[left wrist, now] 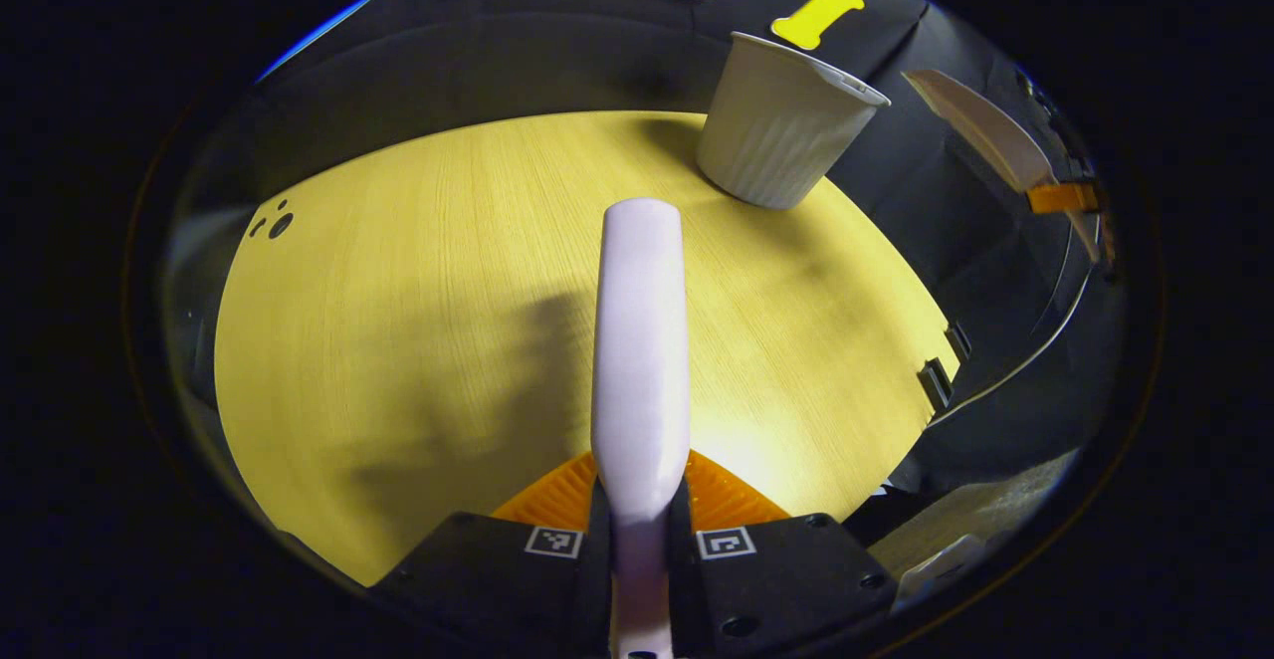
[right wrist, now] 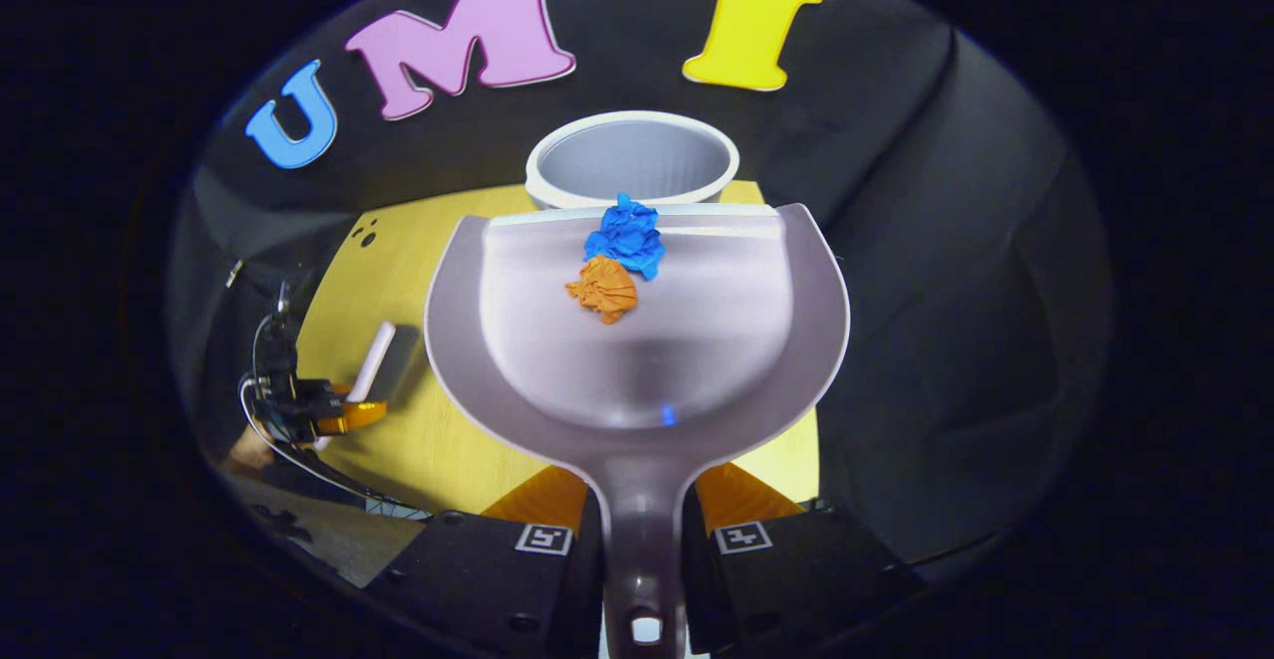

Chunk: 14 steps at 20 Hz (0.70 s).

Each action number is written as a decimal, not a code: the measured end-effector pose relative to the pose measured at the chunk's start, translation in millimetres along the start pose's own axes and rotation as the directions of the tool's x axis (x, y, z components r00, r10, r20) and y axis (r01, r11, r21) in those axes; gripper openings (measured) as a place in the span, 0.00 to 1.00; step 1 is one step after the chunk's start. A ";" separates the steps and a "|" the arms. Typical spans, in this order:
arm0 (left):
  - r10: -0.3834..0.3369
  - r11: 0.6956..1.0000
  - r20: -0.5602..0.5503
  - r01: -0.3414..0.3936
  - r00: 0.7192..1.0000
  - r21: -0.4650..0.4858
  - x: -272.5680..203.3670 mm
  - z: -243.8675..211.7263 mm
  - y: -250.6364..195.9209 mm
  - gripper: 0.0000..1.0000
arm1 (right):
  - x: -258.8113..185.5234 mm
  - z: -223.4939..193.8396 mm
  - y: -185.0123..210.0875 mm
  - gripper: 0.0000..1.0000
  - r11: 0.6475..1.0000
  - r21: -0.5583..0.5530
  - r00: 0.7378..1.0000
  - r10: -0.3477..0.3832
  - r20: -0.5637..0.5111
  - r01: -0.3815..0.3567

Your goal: Pick up the small broom and dustpan from the desktop, sweep the trash into the dustpan with the broom, and then empty the trash into the garbage bin.

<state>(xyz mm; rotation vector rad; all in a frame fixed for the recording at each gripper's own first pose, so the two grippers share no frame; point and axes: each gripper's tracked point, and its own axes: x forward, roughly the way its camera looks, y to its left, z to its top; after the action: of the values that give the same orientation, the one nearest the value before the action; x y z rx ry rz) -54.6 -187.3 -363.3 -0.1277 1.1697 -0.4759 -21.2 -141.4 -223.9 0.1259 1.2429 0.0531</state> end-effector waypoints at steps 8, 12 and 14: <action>0.010 1.000 -0.003 -0.010 1.000 -0.013 -8.4 -19.8 8.4 0.27 | 15.4 109.9 -79.5 0.37 0.954 -0.168 0.968 -0.251 0.011 0.249; 0.022 0.999 0.004 -0.021 1.000 -0.039 -13.8 -26.2 18.0 0.27 | 38.9 141.4 -75.7 0.36 0.911 -0.303 0.953 -0.303 -0.034 0.279; 0.023 0.998 0.007 -0.022 1.000 -0.059 -15.8 -28.9 21.3 0.27 | 46.0 149.3 -72.6 0.36 0.876 -0.386 0.939 -0.338 -0.060 0.290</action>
<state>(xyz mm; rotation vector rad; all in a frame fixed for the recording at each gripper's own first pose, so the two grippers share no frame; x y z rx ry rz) -79.3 -157.3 -368.5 -0.1673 1.1772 -0.4207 132.9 -218.4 -229.0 -0.4189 1.3443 0.0129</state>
